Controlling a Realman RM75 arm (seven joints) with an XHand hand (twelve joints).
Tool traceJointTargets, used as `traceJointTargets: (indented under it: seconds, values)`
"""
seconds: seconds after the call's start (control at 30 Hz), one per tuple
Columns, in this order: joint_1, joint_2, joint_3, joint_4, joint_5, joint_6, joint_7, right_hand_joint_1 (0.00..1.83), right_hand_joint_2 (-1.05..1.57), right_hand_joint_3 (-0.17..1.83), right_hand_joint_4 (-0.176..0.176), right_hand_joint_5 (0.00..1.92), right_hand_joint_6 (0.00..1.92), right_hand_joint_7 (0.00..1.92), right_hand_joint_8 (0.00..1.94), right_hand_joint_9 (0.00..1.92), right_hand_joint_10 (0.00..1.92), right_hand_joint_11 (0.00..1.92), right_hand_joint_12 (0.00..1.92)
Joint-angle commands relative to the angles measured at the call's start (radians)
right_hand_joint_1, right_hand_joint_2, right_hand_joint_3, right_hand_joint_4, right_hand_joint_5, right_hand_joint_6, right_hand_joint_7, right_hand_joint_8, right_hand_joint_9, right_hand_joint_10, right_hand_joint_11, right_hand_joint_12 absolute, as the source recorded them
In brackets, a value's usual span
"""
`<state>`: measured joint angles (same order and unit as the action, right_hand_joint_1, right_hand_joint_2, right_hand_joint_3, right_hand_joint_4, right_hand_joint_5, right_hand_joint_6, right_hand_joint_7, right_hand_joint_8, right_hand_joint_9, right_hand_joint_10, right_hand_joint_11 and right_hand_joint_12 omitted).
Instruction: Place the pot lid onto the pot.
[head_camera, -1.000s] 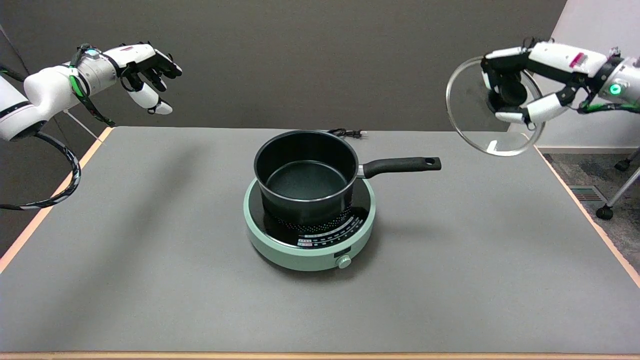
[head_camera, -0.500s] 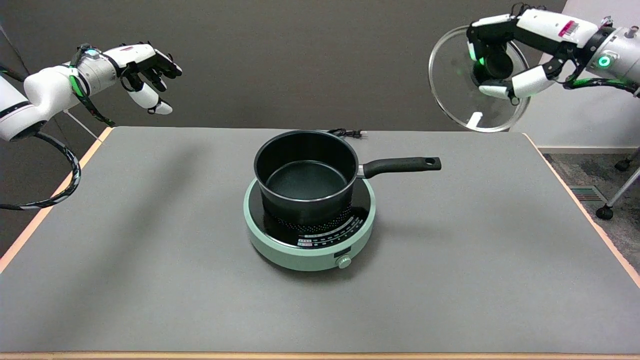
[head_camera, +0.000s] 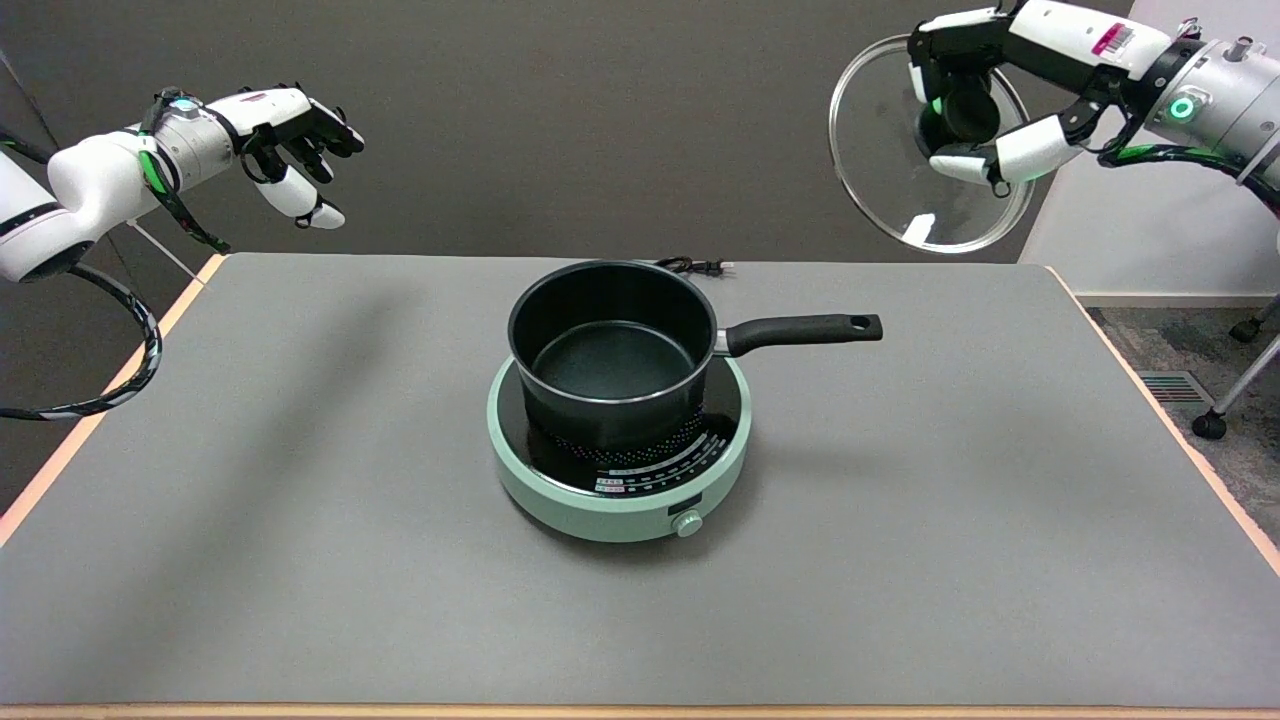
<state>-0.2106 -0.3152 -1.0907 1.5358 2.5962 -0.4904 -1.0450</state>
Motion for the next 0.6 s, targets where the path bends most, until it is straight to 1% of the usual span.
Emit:
traceJointTargets:
  seconds: [0.03,0.17,0.37,0.6]
  values:
    - [0.005,-0.006,-0.005,0.040,-0.030,0.062,0.034,1.33,0.81,1.00,0.136,0.47,1.80,0.75,1.77,0.75,1.92,0.52,1.92]
    - [0.012,-0.005,-0.006,0.033,-0.034,0.054,0.033,1.33,0.81,1.00,0.136,0.47,1.80,0.75,1.77,0.75,1.92,0.51,1.92]
    - [0.108,0.002,-0.113,0.029,-0.034,0.062,0.027,1.33,0.81,1.01,0.135,0.47,1.80,0.75,1.77,0.75,1.92,0.51,1.92]
    - [0.434,0.011,-0.454,0.021,-0.035,0.056,0.032,1.33,0.81,1.01,0.135,0.47,1.80,0.75,1.77,0.75,1.92,0.51,1.92]
